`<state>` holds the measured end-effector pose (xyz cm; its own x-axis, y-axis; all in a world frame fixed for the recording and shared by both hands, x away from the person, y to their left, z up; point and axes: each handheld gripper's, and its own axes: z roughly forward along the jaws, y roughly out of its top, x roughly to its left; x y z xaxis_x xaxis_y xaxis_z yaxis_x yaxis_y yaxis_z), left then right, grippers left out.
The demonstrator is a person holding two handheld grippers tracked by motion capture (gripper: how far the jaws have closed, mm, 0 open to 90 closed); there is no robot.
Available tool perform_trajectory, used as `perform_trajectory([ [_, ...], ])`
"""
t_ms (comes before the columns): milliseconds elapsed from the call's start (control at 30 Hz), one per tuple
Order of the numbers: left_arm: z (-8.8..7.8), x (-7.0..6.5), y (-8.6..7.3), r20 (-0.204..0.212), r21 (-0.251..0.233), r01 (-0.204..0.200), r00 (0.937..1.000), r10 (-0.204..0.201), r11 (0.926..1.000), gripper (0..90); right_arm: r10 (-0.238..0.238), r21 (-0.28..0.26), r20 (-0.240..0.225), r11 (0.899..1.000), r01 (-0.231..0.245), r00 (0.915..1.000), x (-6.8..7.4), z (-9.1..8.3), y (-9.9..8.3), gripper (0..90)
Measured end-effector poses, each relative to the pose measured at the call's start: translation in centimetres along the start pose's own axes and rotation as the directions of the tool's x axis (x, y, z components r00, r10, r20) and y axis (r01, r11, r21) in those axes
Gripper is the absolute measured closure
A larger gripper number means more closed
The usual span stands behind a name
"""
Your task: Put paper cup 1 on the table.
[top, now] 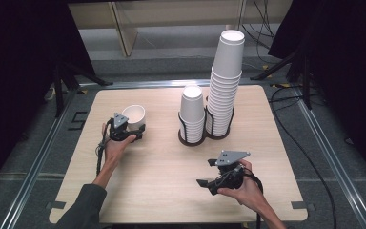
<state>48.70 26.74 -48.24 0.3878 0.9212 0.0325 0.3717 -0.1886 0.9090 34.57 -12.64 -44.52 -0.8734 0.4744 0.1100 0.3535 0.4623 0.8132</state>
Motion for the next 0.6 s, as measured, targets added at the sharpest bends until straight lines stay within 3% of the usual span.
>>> perform_trajectory([
  [133,-0.5,-0.1,-0.3,0.011,0.002,0.004,0.9999,-0.004,1.0,14.3,-0.007,0.0,0.004,1.0,0.007,1.0,-0.1,-0.1,0.0,16.2],
  [267,-1.4,-0.5,-0.8,0.017,0.036,0.006,0.9998,-0.007,0.9993,14.3,0.003,-0.005,0.004,1.0,-0.003,1.0,-0.1,-0.2,-0.1,16.2],
  [367,-2.2,-0.8,-1.2,0.023,0.044,-0.013,0.9997,0.012,0.999,14.3,0.004,-0.005,0.006,1.0,-0.004,1.0,-0.2,-0.2,-0.1,16.2],
  [600,-4.0,-1.3,-1.4,0.022,0.019,0.008,0.9997,-0.009,0.9998,14.4,-0.001,-0.007,0.011,1.0,0.001,0.9999,-0.2,-0.4,-0.1,16.2],
])
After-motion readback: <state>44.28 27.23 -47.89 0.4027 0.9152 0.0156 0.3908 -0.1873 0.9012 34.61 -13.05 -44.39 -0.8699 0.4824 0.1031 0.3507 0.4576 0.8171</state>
